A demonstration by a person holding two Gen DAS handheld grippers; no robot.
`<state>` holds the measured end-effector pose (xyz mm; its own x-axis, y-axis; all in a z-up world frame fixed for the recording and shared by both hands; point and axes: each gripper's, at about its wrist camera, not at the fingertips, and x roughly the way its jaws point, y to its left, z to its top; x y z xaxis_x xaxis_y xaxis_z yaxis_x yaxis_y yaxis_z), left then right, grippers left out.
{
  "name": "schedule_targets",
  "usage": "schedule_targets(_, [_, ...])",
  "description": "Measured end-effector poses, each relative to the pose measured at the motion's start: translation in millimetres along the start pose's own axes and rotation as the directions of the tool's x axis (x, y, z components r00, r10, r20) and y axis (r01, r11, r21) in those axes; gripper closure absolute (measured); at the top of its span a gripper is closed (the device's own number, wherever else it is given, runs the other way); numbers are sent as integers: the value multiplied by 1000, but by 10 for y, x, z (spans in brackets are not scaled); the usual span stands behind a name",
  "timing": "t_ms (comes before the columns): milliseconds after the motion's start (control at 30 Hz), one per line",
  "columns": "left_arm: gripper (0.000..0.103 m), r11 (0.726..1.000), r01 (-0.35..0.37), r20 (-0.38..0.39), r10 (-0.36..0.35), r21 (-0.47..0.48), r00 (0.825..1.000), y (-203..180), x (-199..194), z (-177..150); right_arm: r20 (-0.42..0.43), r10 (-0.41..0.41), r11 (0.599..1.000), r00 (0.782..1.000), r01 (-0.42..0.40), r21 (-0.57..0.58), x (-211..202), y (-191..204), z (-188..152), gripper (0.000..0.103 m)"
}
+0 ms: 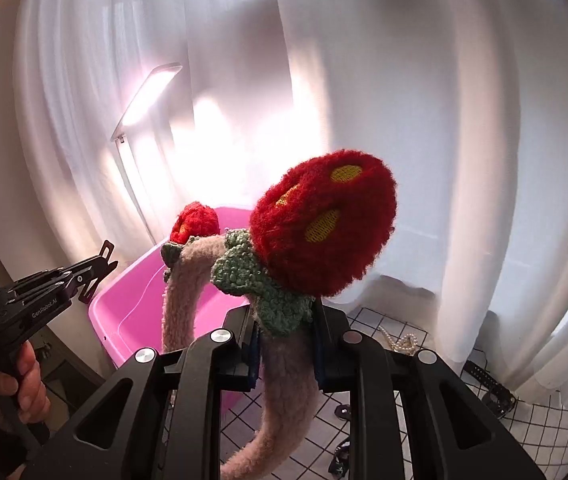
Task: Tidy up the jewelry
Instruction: 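Lift the headband with the right tool toward the pink tub while the left tool carries the tweezers there, then open the right tool over the tub while the left tool releases the tweezers into it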
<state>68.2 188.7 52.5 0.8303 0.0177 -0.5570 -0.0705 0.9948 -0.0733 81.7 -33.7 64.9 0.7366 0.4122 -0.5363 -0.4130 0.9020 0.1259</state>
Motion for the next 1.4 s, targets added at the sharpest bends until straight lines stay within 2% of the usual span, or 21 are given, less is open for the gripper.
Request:
schedule_targets(167, [101, 999, -31, -67, 29, -30, 997, 393, 395, 60, -81, 44, 998, 996, -47, -35, 728, 413, 243, 83])
schedule_targets(367, [100, 999, -43, -164, 40, -15, 986, 638, 874, -36, -180, 32, 994, 983, -50, -96, 1475, 818, 366, 83])
schedule_targets(467, [100, 999, -42, -206, 38, -15, 978, 698, 1037, -70, -232, 20, 992, 973, -47, -114, 1748, 897, 376, 83])
schedule_targets(533, [100, 999, -40, -232, 32, -31, 972, 738, 1111, -84, -289, -1, 991, 957, -37, -127, 1993, 979, 384, 83])
schedule_targets(567, [97, 998, -42, -247, 31, -38, 969, 756, 1143, -95, -313, -7, 991, 950, -34, -128, 2087, 997, 381, 78])
schedule_targets(600, [90, 998, -43, -261, 30, -42, 965, 778, 1173, -108, -342, -14, 992, 940, -30, -124, 2158, 986, 365, 74])
schedule_targets(633, [83, 998, -45, -271, 33, -41, 962, 785, 1194, -114, -370, -24, 992, 929, -23, -122, 2230, 988, 354, 62])
schedule_targets(667, [61, 998, -57, -280, 44, -38, 959, 792, 1214, -121, -389, -45, 992, 920, -5, -128, 2285, 991, 338, 50])
schedule_targets(700, [24, 997, -73, -283, 60, -34, 957, 800, 1214, -124, -400, -75, 990, 914, 20, -139, 2320, 1001, 329, 47])
schedule_targets(733, [13, 995, -91, -269, 78, -34, 960, 809, 1190, -123, -403, -103, 987, 909, 44, -152, 2334, 991, 322, 47])
schedule_targets(767, [11, 995, -92, -245, 81, -37, 966, 815, 1149, -121, -401, -127, 984, 907, 65, -164, 2322, 930, 316, 47])
schedule_targets(833, [11, 996, -80, -231, 71, -31, 970, 821, 1115, -113, -391, -137, 982, 910, 74, -173, 2301, 909, 312, 45])
schedule_targets(900, [11, 995, -99, -240, 89, -27, 967, 831, 1113, -118, -365, -162, 978, 917, 100, -181, 2244, 930, 320, 41])
schedule_targets(1033, [11, 994, -98, -238, 84, -50, 968, 867, 1064, -128, -314, -208, 965, 927, 141, -221, 2072, 885, 384, 39])
schedule_targets(1133, [11, 994, -90, -226, 72, -67, 971, 875, 1006, -134, -289, -207, 966, 935, 149, -210, 1935, 850, 390, 39])
schedule_targets(1233, [10, 993, -78, -206, 59, -86, 977, 845, 926, -142, -265, -172, 978, 949, 133, -161, 1755, 792, 361, 39])
schedule_targets(1400, [10, 996, -37, -149, 25, -75, 989, 634, 704, -142, -205, -131, 991, 970, 119, -68, 1258, 640, 209, 38])
